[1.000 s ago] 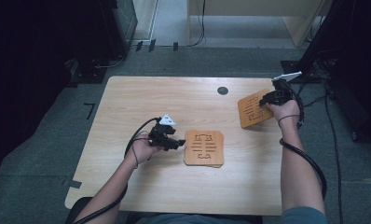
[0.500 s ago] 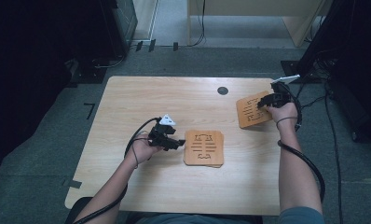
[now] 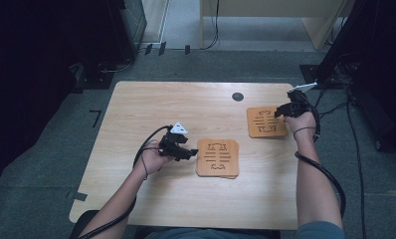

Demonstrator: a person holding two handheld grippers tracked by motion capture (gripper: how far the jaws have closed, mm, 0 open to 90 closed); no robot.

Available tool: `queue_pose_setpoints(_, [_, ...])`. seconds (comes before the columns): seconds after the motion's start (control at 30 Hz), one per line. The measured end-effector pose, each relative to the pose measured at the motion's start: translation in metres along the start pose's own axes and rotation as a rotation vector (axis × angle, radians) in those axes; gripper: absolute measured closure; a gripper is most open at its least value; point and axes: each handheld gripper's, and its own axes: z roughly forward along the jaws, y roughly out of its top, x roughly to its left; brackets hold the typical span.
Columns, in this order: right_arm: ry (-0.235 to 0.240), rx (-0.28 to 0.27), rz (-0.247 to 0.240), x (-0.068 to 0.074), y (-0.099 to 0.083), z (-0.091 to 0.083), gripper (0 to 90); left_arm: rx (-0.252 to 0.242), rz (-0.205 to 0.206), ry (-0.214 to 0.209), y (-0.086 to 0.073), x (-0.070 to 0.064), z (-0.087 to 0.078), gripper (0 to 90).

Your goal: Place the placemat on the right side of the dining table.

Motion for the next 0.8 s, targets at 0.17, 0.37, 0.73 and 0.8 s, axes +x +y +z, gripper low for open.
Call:
queue_pose_setpoints(0.17, [0.0,0.006,-0.013,0.003,0.0,0.002,49.5,0.001,0.0,-0.001,0.0,0.0,0.0,29.8])
queue_pose_setpoints(0.37, [0.008,0.012,-0.019,0.003,-0.002,0.006,49.5,0.0,0.0,0.001,0.0,0.0,0.0,29.8])
queue_pose_setpoints(0.73, [0.049,-0.026,-0.05,0.001,-0.014,0.004,45.7,0.001,0.001,0.002,0.0,-0.001,0.002,29.4])
queue_pose_setpoints(0.8, [0.052,-0.032,-0.051,0.001,-0.016,0.004,45.1,0.003,0.0,0.001,0.0,-0.002,0.002,28.9])
